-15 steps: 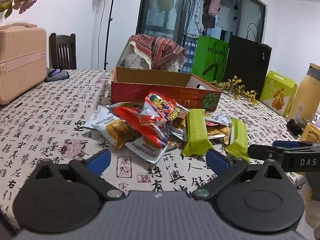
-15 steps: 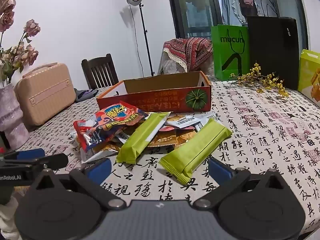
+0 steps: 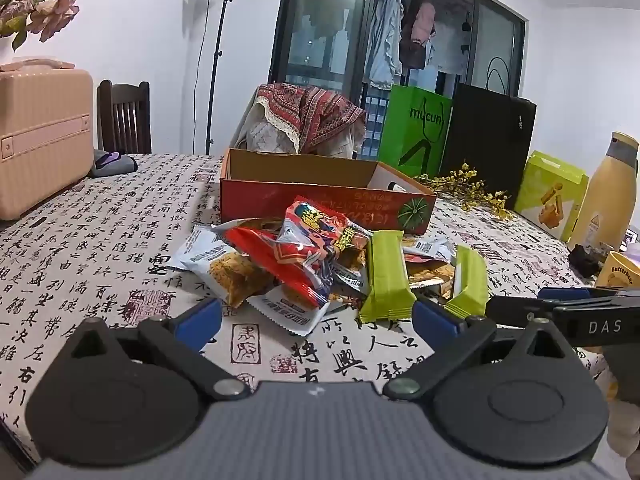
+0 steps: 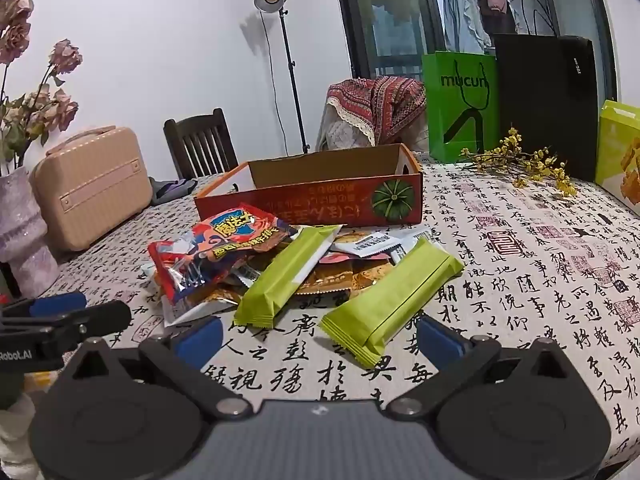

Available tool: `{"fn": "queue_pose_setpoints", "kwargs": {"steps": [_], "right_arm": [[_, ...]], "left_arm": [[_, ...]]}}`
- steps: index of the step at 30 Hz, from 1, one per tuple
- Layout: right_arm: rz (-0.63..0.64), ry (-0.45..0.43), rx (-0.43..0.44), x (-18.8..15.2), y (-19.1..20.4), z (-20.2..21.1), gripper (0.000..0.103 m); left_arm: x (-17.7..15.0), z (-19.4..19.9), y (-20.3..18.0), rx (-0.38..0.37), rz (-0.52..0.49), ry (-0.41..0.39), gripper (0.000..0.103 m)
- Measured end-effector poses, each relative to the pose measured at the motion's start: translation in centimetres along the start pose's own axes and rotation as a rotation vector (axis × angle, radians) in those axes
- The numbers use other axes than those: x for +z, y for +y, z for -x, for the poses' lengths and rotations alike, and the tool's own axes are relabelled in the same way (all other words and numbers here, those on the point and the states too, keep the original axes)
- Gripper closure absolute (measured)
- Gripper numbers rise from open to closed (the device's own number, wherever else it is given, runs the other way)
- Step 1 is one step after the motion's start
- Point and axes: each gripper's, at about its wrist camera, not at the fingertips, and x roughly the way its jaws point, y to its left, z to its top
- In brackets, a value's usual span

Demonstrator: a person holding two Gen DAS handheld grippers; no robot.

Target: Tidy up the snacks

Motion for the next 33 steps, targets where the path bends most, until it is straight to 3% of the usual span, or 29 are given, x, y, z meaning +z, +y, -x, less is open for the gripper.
{"fn": "queue_pose_setpoints", "kwargs": {"steps": [33], "right_arm": [[-0.005,0.008,0.007,0.05,0.01,-0.40,0.000]], "left_arm": [[-0.15,-0.02,0.32,-0.005,0.011,-0.001,0.000]]}}
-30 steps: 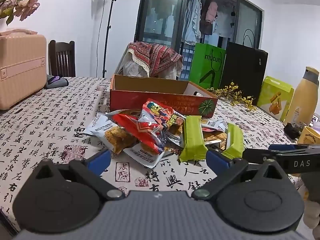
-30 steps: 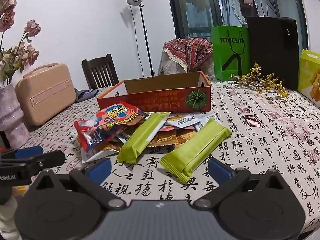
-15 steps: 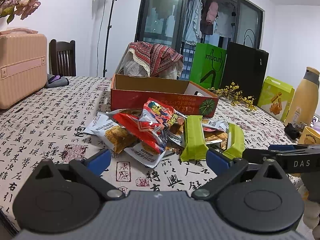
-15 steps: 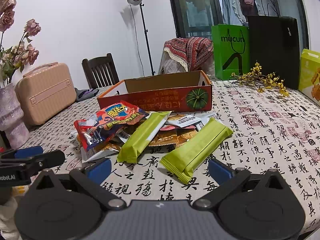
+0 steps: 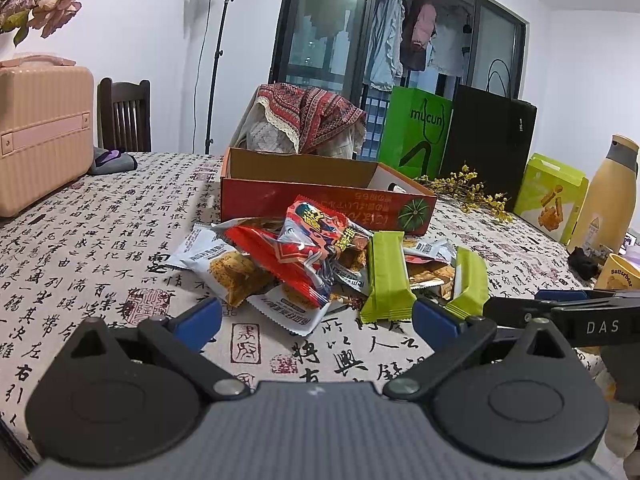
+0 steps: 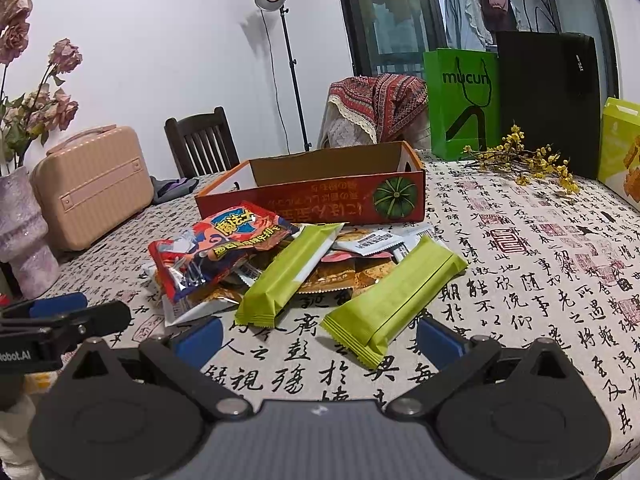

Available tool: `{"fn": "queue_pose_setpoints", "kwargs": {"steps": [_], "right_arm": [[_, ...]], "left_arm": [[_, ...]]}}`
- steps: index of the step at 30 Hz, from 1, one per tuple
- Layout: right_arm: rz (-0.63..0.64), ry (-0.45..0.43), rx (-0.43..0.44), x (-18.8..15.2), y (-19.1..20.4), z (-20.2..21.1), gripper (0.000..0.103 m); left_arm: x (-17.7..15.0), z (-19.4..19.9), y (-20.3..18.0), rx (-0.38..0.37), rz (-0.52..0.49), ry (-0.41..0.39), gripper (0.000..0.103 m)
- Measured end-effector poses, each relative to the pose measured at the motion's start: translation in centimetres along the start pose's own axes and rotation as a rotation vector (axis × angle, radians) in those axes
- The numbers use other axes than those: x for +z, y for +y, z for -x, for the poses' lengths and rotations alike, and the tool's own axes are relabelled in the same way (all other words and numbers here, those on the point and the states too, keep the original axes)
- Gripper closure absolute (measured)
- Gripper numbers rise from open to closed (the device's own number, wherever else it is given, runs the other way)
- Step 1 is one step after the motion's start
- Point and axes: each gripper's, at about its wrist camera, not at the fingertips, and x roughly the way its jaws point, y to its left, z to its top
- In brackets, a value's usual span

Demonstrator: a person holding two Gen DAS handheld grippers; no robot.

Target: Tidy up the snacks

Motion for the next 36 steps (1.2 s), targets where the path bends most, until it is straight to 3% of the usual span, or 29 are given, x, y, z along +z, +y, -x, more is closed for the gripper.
{"fn": "queue_pose_setpoints", "kwargs": {"steps": [36], "right_arm": [[0.010,-0.005,0.025,-0.06,0.10,0.22,0.000]], "left_arm": [[-0.19,0.00,0.13,-0.001,0.003,-0.003,0.000]]}}
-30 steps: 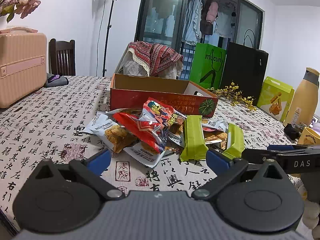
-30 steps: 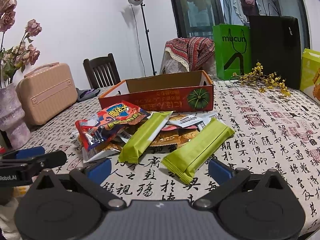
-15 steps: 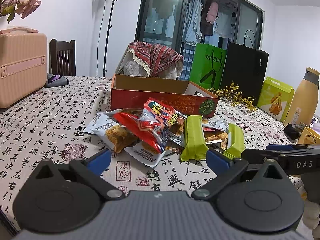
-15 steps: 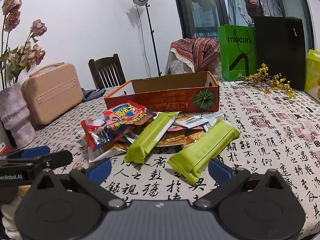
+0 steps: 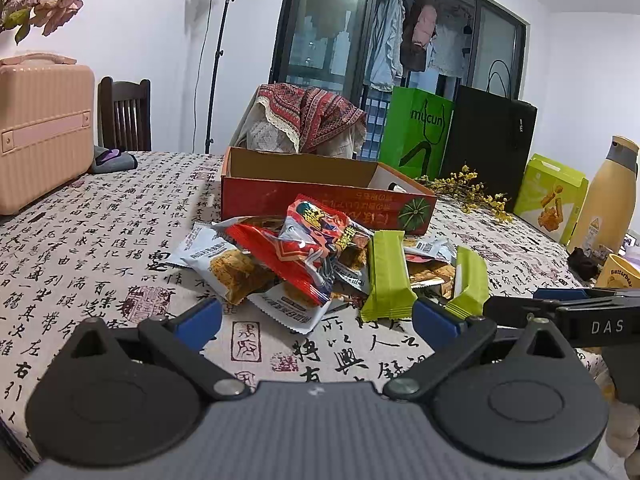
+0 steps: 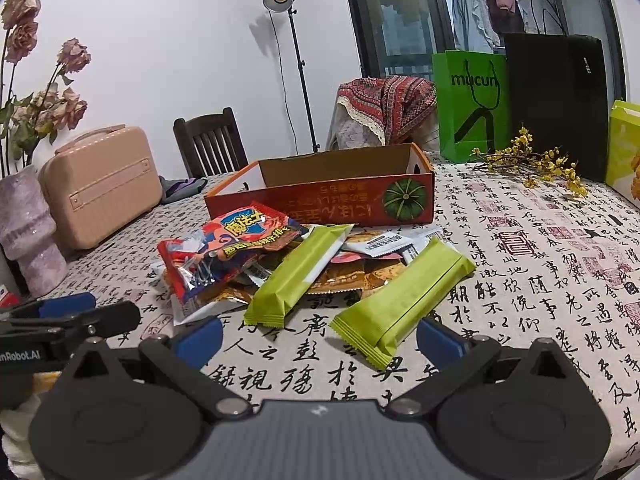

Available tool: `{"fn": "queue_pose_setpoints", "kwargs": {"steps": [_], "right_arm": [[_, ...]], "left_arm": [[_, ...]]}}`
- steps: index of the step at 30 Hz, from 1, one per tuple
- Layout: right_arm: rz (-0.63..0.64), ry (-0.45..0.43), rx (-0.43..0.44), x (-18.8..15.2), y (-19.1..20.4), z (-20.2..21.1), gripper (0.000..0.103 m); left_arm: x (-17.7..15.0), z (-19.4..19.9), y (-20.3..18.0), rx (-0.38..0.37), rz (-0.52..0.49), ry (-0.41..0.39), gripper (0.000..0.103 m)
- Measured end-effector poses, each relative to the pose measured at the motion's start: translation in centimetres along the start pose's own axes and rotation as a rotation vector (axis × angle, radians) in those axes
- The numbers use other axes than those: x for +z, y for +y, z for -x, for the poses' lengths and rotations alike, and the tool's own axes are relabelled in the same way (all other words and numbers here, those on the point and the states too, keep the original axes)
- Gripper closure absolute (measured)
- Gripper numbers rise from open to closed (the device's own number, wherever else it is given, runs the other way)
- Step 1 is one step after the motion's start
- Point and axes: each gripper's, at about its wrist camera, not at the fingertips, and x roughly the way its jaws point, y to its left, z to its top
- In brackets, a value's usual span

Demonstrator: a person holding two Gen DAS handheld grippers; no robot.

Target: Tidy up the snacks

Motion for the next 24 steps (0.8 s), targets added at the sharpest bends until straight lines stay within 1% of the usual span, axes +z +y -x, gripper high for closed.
{"fn": "queue_pose_setpoints", "kwargs": {"steps": [20,24], "right_arm": [[-0.005,0.015,-0.009,0.2,-0.3,-0.9,0.000],[-0.005,0.019,-0.022,0.3,-0.4,-1.4,0.000]], "left_arm": [[0.0,-0.8,0.3,0.007,0.007,0.004,0.000],[0.2,-1.2,0.4,0.012,0.009,0.005,0.000]]}}
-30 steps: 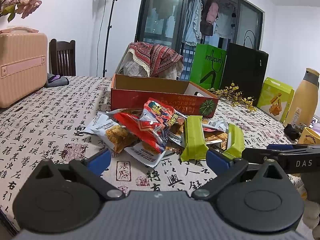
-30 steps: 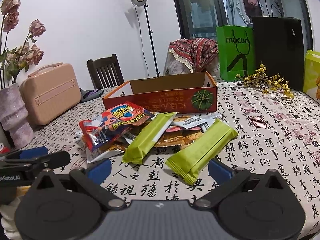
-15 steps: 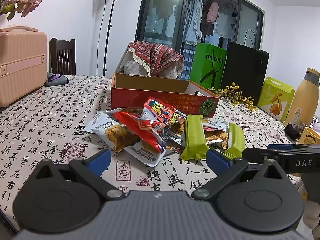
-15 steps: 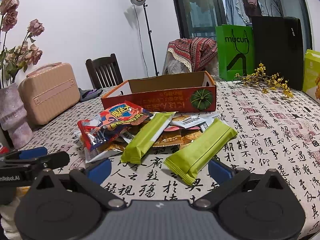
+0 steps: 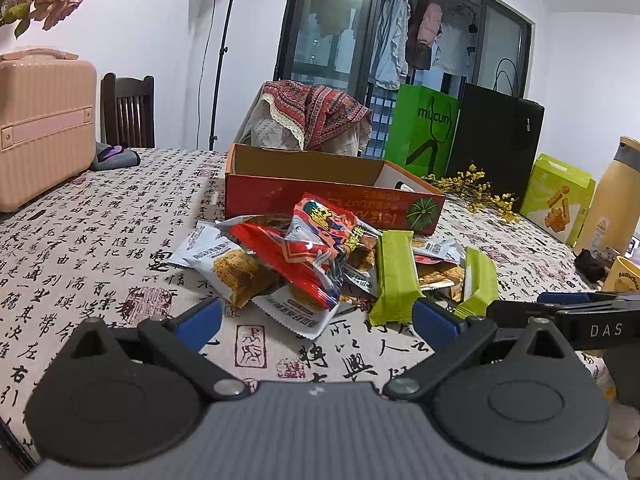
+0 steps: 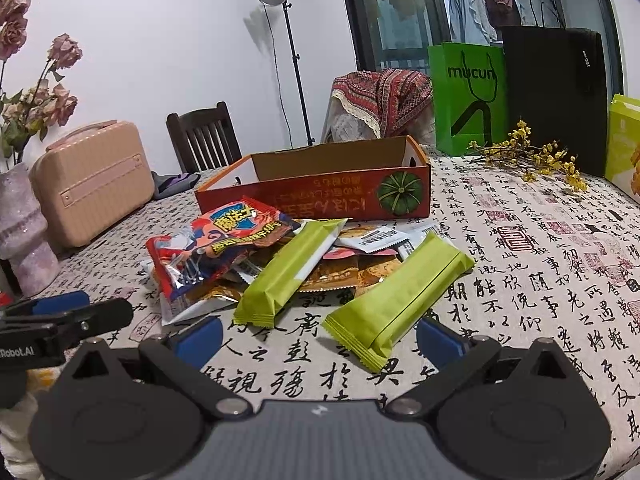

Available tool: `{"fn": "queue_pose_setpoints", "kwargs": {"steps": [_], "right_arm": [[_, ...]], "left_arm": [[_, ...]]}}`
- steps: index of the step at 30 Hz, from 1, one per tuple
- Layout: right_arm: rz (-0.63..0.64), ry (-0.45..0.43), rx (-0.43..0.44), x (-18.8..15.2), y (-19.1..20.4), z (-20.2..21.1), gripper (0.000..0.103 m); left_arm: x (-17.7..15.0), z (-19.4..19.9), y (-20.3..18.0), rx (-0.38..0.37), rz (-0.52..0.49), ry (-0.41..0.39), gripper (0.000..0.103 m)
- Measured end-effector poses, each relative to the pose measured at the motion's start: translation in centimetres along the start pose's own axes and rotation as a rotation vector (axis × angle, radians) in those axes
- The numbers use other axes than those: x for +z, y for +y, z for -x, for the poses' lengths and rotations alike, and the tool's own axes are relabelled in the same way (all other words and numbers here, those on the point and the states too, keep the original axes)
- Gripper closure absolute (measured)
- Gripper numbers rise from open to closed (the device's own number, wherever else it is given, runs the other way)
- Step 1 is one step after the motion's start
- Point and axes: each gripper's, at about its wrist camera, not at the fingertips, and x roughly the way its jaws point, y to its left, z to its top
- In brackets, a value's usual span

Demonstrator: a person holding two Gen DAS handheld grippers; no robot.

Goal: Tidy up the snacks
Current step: 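Grasp the green bar with the right tool while the left tool grasps the red chip bag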

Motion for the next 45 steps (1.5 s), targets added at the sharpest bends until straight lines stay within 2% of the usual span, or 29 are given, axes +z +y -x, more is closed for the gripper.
{"fn": "queue_pose_setpoints", "kwargs": {"steps": [12,15,17,22,29,30,31,32,35,41,45], "right_arm": [[-0.012,0.021,-0.101,1.9,-1.9,-2.8,0.003],[-0.023,0.043,-0.131,2.4,-2.5,-4.3,0.010],[-0.030,0.060,-0.146,2.6,-2.8,-5.4,0.020],[-0.050,0.113,-0.197,3.1,-3.5,-8.0,0.035],[-0.040,0.135,-0.165,2.3,-4.4,-8.3,0.045],[-0.031,0.136,-0.158,2.3,-4.6,-8.1,0.048],[-0.025,0.137,-0.156,2.3,-4.7,-7.9,0.059],[-0.019,0.137,-0.155,2.4,-4.8,-7.7,0.065],[-0.009,0.107,-0.160,2.5,-5.1,-6.9,0.067],[-0.003,0.034,-0.151,2.7,-5.1,-5.2,0.067],[0.014,0.009,-0.149,3.0,-4.7,-4.9,0.067]], "left_arm": [[1.2,-1.7,0.7,0.027,0.013,0.002,0.000],[1.3,-2.5,0.9,0.042,0.021,0.014,0.000],[1.4,-2.8,1.1,0.052,0.023,0.018,0.000],[1.4,-3.2,1.5,0.060,0.036,0.015,0.000],[1.6,-3.7,1.7,0.076,0.033,0.022,0.000],[1.6,-3.6,1.6,0.076,0.032,0.021,0.000],[1.6,-3.7,1.6,0.076,0.031,0.019,0.000],[1.7,-3.7,1.6,0.077,0.031,0.020,0.000],[2.0,-4.0,1.5,0.083,0.019,0.022,0.000],[3.2,-4.7,0.5,0.091,-0.070,0.013,0.000],[4.3,-6.0,-0.6,0.097,-0.136,0.044,0.000]]}}
